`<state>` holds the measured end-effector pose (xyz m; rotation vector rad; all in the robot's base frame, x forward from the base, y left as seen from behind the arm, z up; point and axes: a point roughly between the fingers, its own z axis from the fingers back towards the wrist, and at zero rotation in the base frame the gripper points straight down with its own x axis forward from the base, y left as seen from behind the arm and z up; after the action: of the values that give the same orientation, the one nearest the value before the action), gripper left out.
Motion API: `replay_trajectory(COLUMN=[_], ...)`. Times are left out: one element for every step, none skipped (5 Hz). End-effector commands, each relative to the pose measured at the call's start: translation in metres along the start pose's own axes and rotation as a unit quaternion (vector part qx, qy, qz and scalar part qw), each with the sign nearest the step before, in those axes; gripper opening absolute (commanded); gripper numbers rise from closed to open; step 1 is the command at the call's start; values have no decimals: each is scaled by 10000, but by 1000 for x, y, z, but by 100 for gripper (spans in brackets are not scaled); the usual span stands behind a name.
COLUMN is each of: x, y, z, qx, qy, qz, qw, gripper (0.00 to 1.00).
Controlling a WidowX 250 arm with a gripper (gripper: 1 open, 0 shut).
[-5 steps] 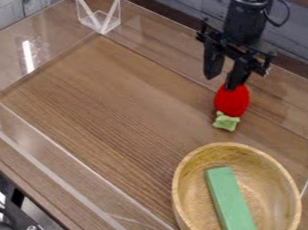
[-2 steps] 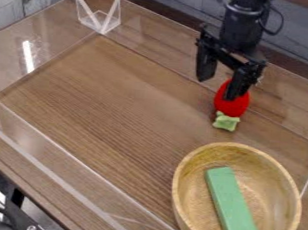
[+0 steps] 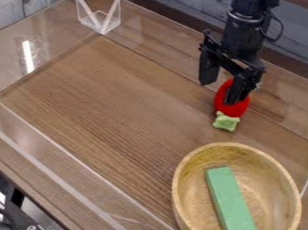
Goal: Move the red object to the left side of the table
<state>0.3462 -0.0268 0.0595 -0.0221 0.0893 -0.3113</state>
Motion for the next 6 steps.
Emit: replay_trajectory(x=[13, 16, 19, 21, 20, 13], y=[-6, -14, -19, -24, -23, -16], z=[4, -4, 10, 25, 48, 77], qx=[78, 104, 129, 157, 287, 471], qy=[-284, -308, -363, -419, -744, -1120], qz=[-58, -60, 93, 238, 271, 379], qw=[9995, 9995, 9992, 9987, 9965, 9919], gripper=[100, 100, 100, 0, 0, 0])
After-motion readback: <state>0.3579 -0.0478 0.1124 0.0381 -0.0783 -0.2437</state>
